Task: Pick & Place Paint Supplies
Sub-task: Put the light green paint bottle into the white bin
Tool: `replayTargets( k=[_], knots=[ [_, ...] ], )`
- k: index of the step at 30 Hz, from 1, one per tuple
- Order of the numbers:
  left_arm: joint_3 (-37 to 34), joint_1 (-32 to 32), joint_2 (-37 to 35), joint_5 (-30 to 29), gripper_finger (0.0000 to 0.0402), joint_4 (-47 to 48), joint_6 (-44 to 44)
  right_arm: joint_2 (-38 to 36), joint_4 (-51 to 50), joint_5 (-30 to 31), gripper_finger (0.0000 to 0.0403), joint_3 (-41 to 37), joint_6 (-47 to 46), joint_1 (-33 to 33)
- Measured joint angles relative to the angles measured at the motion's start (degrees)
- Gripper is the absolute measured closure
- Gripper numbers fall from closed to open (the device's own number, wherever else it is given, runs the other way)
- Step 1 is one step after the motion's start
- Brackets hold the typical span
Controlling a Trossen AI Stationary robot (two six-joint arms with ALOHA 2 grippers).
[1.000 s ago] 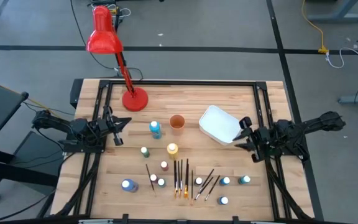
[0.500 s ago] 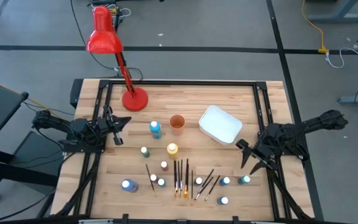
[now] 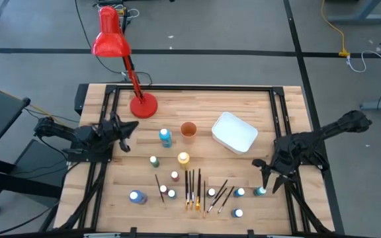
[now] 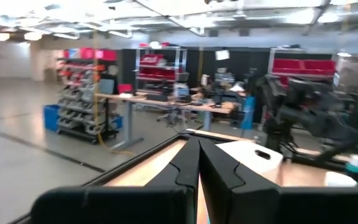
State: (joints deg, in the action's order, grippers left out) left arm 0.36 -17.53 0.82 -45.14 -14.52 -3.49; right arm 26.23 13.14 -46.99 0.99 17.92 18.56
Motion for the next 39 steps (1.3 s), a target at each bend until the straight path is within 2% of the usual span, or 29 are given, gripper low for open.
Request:
replayTargets(
  k=[4,7,18,27,39],
  knots=[
    [0.00,0.01,0.00,-3.71,0.0386,0.00,0.27,4.15,0.98,4.39,0.0217,-0.02,1.30,1.10],
    [0.00,0.00,0.00,-4.44,0.0386,0.00,0.29,7.23,3.81,5.43,0.0219,-0.04,0.86,1.53],
    [0.00,0.01,0.00,-4.81,0.0386,0.00,0.31,18.13,11.71,4.04,0.0223,-0.04,1.44,3.96],
    [0.00,-0.01,0.00,-4.81,0.0386,0.00,0.31,23.10,16.02,7.15,0.0223,-0.09,0.69,3.96],
    [-0.01,0.01,0.00,-4.81,0.0386,0.00,0.31,26.35,18.71,6.67,0.0223,0.02,-0.10,3.96]
  ],
)
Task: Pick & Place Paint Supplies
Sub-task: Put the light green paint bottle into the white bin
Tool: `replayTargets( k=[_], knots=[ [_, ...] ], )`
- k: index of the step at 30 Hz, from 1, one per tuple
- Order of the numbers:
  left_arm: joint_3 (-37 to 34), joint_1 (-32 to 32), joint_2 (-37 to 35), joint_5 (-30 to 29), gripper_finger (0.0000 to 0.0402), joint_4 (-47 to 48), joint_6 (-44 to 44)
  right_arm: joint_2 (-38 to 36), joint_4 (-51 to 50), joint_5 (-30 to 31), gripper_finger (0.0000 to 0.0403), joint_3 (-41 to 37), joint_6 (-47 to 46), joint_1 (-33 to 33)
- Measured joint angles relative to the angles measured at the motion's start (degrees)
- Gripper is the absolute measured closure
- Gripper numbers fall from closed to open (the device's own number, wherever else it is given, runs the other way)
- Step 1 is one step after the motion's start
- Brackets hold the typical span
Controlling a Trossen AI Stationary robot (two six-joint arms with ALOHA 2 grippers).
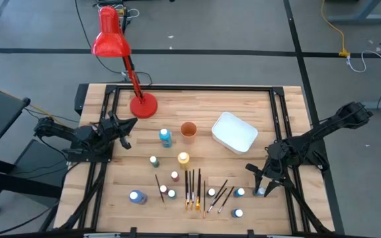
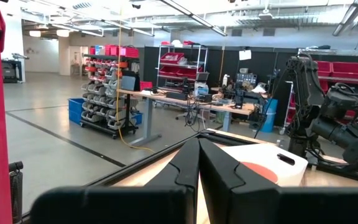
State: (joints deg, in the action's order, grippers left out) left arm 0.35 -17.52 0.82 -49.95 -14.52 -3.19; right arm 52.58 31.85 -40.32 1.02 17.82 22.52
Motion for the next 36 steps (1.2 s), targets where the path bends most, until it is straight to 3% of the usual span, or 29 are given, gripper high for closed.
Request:
replayTargets(
  k=[15,36],
  knots=[
    [0.01,-0.01,0.00,-0.01,0.0386,0.01,-0.18,0.11,3.39,-0.87,0.0223,-0.15,-3.93,0.00],
    [0.01,-0.02,0.00,-0.44,0.0386,0.00,-0.56,1.01,0.17,0.64,0.0223,-0.11,0.72,0.96]
  ],
)
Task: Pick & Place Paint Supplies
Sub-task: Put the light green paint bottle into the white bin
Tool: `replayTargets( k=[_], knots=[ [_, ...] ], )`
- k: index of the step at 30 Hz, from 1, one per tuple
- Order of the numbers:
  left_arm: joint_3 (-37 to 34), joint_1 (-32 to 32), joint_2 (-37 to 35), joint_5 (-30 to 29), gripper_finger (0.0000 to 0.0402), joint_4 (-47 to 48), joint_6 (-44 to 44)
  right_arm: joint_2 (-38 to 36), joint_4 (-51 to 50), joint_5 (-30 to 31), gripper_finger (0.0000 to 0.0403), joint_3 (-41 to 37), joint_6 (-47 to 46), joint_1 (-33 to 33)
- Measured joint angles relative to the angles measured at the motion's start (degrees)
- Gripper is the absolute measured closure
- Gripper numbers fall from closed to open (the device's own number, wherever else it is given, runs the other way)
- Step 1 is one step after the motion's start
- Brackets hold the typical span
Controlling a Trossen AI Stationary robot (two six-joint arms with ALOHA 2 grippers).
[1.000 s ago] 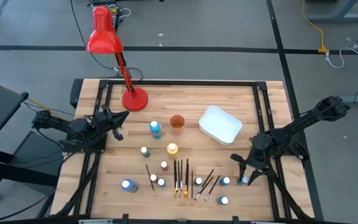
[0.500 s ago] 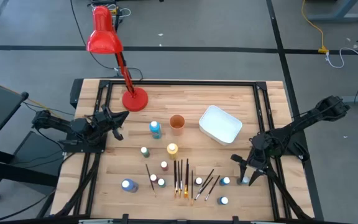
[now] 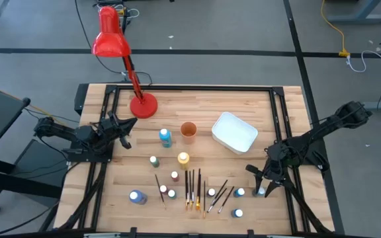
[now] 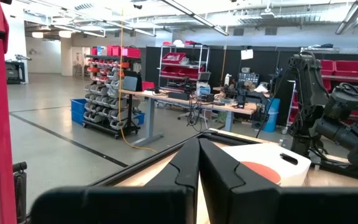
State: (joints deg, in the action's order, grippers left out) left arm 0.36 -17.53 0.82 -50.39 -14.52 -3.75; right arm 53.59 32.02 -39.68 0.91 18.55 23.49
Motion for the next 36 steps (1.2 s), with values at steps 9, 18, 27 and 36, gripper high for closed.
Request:
replayTargets(
  k=[9,18,27,36],
  knots=[
    [-0.02,-0.01,0.00,0.02,0.0386,0.00,-0.11,4.26,2.80,1.43,0.0235,0.02,-0.03,0.00],
    [0.01,0.00,0.00,0.02,0.0386,0.00,-0.11,5.07,3.24,1.33,0.0287,0.02,-0.45,0.00],
    [-0.02,0.02,0.00,0.02,0.0386,-0.01,0.07,5.07,14.18,6.58,0.0264,0.02,-3.75,-0.02],
    [-0.01,-0.01,0.00,0.04,0.0386,0.02,-4.30,5.04,24.81,18.01,0.0288,0.02,-10.73,-0.79]
  ],
)
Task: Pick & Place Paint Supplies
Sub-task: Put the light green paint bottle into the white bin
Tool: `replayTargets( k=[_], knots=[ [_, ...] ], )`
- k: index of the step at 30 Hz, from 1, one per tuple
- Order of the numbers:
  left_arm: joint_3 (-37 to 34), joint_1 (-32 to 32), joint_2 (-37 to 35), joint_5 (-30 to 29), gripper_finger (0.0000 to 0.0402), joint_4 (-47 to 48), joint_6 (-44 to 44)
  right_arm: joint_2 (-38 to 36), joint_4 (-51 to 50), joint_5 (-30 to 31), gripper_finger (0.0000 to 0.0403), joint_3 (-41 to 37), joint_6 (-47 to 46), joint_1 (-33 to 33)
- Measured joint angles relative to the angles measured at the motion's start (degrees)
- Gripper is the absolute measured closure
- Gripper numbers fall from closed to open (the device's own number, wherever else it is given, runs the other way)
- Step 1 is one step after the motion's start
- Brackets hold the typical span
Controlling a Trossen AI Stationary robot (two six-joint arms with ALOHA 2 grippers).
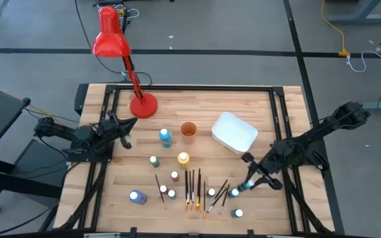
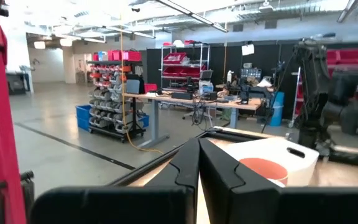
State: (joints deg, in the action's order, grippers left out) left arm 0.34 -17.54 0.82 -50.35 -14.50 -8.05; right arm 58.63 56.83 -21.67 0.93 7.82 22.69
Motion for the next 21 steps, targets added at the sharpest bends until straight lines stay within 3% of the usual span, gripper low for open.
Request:
replayTargets(
  k=[5,12,18,21],
  knots=[
    [0.02,0.02,0.00,0.00,0.0386,0.00,-2.98,-0.44,0.64,6.42,0.0288,0.00,0.90,-2.42],
    [0.02,0.01,0.00,0.01,0.0386,0.00,-5.02,-0.65,6.29,20.88,0.0287,0.14,6.86,-6.91],
    [0.02,0.00,0.00,0.02,0.0386,0.00,-5.08,-0.65,10.86,40.17,0.0287,0.15,7.39,-11.04],
    [0.01,0.02,0.00,0.01,0.0386,0.00,-5.08,-0.63,11.20,46.42,0.0286,0.78,5.58,-13.86]
  ],
)
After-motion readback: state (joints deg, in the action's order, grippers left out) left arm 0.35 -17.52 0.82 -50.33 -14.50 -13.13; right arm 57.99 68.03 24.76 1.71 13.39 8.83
